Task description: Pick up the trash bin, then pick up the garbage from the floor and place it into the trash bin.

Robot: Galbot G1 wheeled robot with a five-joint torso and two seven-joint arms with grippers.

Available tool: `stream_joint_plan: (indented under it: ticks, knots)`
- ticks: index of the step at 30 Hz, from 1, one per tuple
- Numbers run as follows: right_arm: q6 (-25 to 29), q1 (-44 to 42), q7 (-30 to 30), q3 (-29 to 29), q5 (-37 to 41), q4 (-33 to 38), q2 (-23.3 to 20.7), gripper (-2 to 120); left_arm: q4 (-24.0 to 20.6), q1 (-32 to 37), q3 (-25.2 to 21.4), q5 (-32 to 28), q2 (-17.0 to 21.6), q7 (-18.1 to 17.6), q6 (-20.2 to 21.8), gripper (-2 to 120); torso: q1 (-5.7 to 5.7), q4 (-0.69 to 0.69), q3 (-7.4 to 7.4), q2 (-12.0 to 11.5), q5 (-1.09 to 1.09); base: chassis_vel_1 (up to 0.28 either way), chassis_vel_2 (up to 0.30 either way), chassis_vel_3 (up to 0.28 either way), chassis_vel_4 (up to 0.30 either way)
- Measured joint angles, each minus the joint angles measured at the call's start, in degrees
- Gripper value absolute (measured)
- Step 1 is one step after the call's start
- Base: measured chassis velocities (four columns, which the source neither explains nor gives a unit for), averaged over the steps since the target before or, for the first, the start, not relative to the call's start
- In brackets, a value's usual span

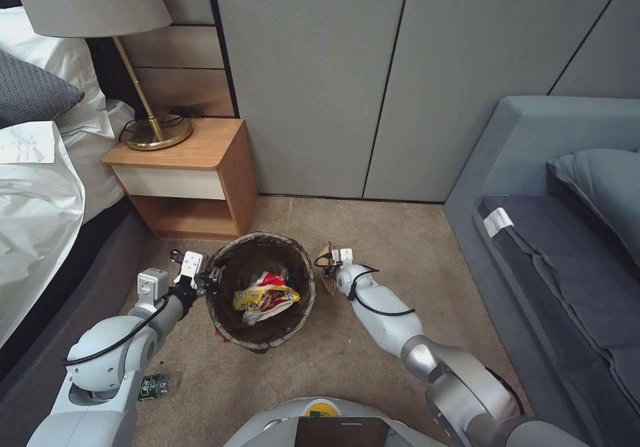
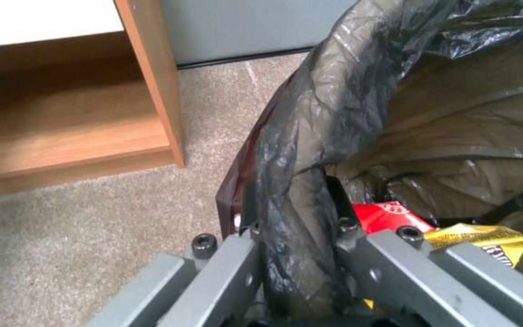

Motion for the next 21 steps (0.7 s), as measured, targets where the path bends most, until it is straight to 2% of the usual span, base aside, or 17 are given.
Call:
stream_joint_plan:
  ticks: [2,4,6,7,11,21]
  knots:
    - [-0.1,0.0,0.1,0.0,0.0,0.1,-0.1,30,0.1,0.0,0.0,0.0,-0.1,0.0,0.0,0,0.00,0.00,0.00,0.0,0.00,0.000,0.000,0.000,0.000]
    - [-0.1,0.0,0.2,0.0,0.0,0.2,-0.1,28,0.2,0.0,0.0,0.0,-0.1,0.0,0.0,0,0.00,0.00,0.00,0.0,-0.01,0.000,0.000,0.000,0.000]
    - [-0.4,-0.4,0.5,0.1,0.2,0.8,-0.3,14,0.3,0.0,0.0,0.1,-0.1,0.0,0.0,0,0.00,0.01,0.00,0.0,0.00,0.000,0.000,0.000,0.000]
    - [-0.4,-0.4,0.5,0.1,0.2,0.8,-0.3,14,0.3,0.0,0.0,0.1,-0.1,0.0,0.0,0,0.00,0.01,0.00,0.0,0.00,0.000,0.000,0.000,0.000]
    - [-0.6,-0.9,0.8,0.1,0.7,1.8,-0.9,0,0.3,-0.1,-0.1,0.1,0.0,0.1,0.0,0,0.00,0.02,0.00,0.0,0.01,0.000,0.000,0.000,0.000]
    - [-1.6,-2.4,2.5,-0.3,3.3,6.8,-3.3,0,0.4,-0.3,-0.2,0.1,0.0,0.1,0.0,0,0.00,0.00,0.02,0.0,-0.01,0.000,0.000,0.000,0.000]
